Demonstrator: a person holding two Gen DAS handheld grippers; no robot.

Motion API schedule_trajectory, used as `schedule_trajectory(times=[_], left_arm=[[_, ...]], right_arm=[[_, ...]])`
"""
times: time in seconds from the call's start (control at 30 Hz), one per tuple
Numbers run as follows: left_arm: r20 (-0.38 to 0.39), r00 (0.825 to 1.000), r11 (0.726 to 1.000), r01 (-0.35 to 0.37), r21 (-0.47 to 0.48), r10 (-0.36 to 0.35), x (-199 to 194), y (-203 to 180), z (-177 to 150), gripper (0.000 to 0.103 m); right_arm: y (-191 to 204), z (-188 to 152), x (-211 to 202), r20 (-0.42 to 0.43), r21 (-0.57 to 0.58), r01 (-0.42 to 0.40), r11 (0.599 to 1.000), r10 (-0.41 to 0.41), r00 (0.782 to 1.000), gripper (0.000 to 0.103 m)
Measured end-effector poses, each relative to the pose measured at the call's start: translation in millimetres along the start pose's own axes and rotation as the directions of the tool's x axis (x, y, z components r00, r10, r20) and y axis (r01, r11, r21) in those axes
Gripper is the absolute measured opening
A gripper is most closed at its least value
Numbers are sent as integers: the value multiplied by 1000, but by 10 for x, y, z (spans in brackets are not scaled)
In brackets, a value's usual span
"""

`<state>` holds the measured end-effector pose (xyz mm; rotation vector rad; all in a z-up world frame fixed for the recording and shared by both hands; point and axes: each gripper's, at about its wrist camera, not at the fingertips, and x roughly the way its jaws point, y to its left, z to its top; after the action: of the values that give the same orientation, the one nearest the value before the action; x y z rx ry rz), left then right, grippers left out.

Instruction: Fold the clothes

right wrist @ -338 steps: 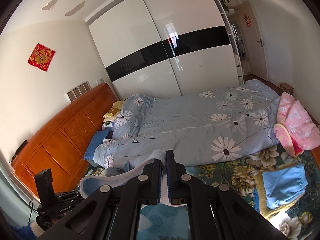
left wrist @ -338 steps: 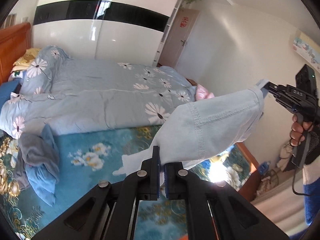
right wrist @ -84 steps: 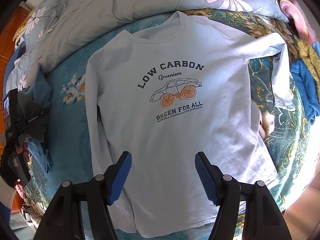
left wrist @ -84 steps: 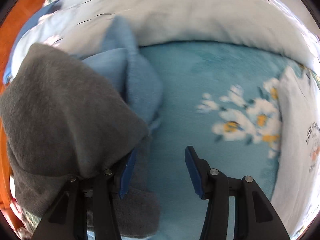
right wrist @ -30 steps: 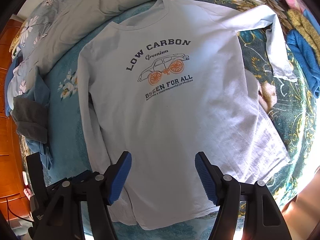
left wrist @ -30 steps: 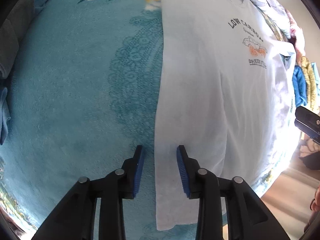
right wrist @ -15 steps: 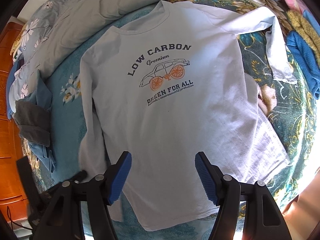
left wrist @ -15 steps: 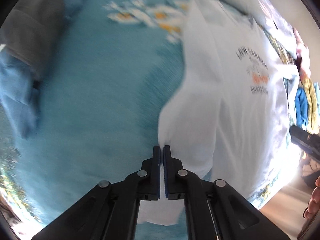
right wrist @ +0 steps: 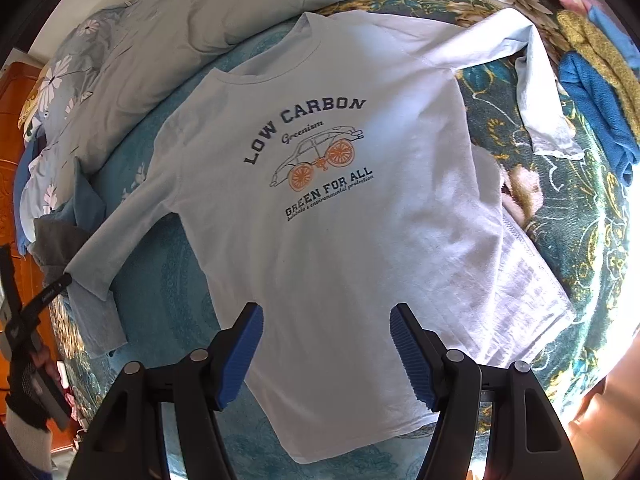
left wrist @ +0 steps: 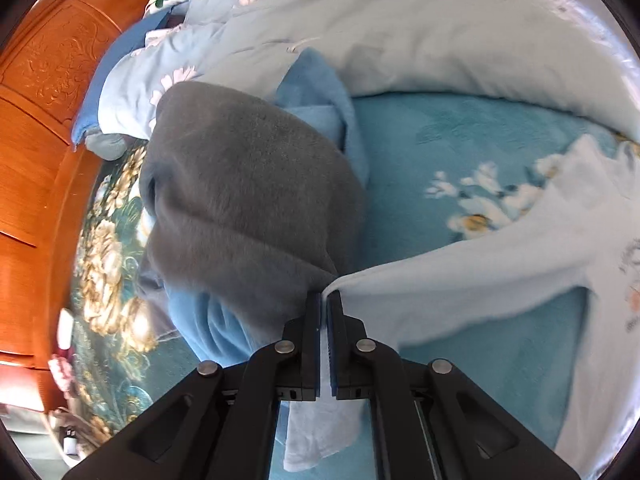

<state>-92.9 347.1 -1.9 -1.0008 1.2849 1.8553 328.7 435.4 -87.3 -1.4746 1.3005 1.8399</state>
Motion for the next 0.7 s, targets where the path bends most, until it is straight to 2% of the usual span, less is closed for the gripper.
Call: schedule_trajectory(times=[0.1, 0.2, 0.23, 0.27, 0.33, 0.37, 0.47, 0.57, 0.7], left_arm=[[-22, 999, 999, 31, -20, -32, 15, -30, 17, 4], [-27, 995, 995, 94, -18, -94, 28, -123, -19, 5], [-31, 993, 993, 114, -19, -115, 15, -141, -45, 12], [-39, 990, 991, 133, -24, -133, -23, -138, -83, 25], [-54, 983, 984, 175, -42, -177, -100, -168, -195, 34], [-61, 978, 979, 197, -52, -200, -139, -189, -256, 35], [-106, 956, 962, 274, -20, -274, -282, -347, -514, 35], [-157, 936, 945, 325, 45, -315, -391, -586, -790, 35], [-252, 881, 907, 420, 25, -401, -557, -855, -1184, 35]], right_arm=[[-58, -7, -31, 4, 9, 6, 1000, -6, 1000, 69], [-96, -12, -67, 8, 16, 10, 1000, -10, 1000, 69], [-105, -14, -80, 9, 18, 12, 1000, -12, 1000, 69], [-113, -16, -93, 9, 20, 13, 1000, -13, 1000, 69], [-115, -32, -146, 15, 15, 18, 1000, -18, 1000, 69], [-116, -42, -178, 19, 10, 21, 1000, -21, 1000, 69], [-219, -105, -300, 32, 4, 41, 999, -41, 999, 69], [-553, -193, -437, 40, 46, 71, 996, -73, 997, 69], [-1086, -267, -489, 22, 73, 136, 988, -138, 990, 69]])
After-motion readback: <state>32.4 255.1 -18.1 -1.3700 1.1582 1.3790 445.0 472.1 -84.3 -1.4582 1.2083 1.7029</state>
